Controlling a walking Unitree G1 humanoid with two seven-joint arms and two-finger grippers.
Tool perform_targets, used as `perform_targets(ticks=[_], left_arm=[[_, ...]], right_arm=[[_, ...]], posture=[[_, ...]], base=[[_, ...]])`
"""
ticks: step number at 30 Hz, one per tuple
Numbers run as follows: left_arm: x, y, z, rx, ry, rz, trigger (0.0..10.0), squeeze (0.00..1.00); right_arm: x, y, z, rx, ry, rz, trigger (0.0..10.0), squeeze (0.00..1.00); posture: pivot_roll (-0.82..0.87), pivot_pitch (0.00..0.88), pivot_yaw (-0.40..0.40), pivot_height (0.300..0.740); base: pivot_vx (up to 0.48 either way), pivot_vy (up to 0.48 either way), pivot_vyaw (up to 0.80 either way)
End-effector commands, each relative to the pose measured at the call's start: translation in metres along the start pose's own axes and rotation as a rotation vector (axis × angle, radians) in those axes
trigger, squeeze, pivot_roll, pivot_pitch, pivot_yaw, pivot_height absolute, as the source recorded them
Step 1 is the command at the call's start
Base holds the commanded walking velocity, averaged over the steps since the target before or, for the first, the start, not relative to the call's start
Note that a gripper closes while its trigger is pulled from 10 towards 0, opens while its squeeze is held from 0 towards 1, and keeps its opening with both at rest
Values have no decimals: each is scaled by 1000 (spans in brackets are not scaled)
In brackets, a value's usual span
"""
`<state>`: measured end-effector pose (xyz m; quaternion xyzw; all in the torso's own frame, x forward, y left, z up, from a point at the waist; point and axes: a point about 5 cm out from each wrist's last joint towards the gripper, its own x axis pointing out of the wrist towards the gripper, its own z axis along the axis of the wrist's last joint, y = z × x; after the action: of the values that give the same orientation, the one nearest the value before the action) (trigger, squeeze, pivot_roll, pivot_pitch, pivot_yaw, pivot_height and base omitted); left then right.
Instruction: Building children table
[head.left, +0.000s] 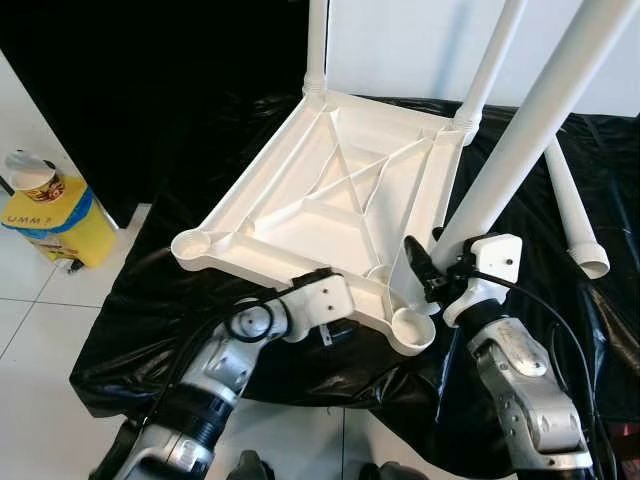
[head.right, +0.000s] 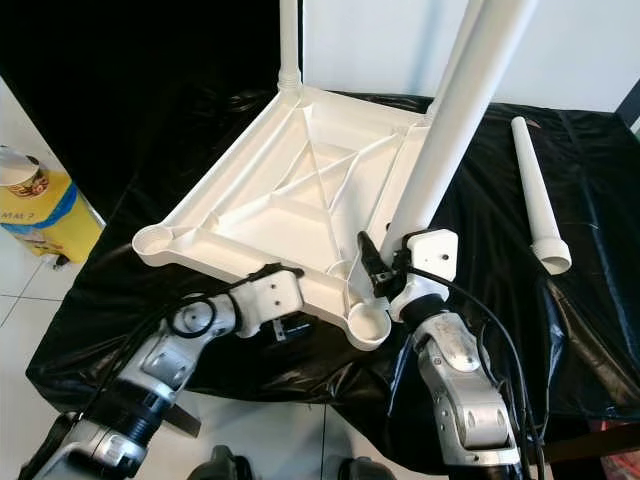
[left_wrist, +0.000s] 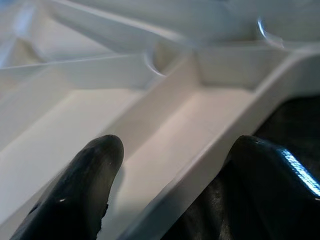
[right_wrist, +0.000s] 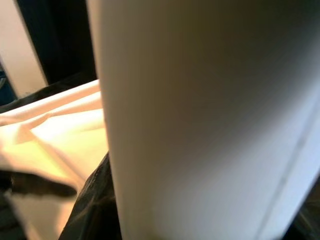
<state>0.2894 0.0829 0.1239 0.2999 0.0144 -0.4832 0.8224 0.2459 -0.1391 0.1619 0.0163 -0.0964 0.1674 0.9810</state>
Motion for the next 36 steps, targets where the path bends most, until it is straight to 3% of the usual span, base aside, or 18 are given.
perform_targets(ticks=[1,5,8,11,21,27,36], left_arm=[[-11,18,7,-56,-70,283,10000,0],[-16,17,9,-103,-108,274,10000,0],[-27,9,14,-230,-179,172,10000,0],[-30,8,16,-281,-204,141,10000,0],[-33,7,21,-290,-227,122,10000,0],[-34,0,27,-295,-228,110,10000,0],[-38,-1,31,-298,-220,110,10000,0]], right_arm=[[-7,4,1,1,-13,43,10000,0],[-14,6,-3,-3,5,70,10000,0],[-26,0,-18,-16,61,75,10000,0],[-28,-5,-25,-25,83,62,10000,0],[-25,-7,-36,-44,87,61,10000,0],[-22,7,-41,-107,52,180,10000,0],[-26,10,-46,-200,34,251,10000,0]], posture=[[-17,84,-36,740],[-16,84,-34,740],[-19,76,-18,740],[-20,72,-14,740],[-15,64,2,740],[-7,63,12,740],[-6,64,17,740]], base=[[0,0,0],[0,0,0],[0,0,0],[0,0,0],[0,0,0],[0,0,0],[0,0,0]])
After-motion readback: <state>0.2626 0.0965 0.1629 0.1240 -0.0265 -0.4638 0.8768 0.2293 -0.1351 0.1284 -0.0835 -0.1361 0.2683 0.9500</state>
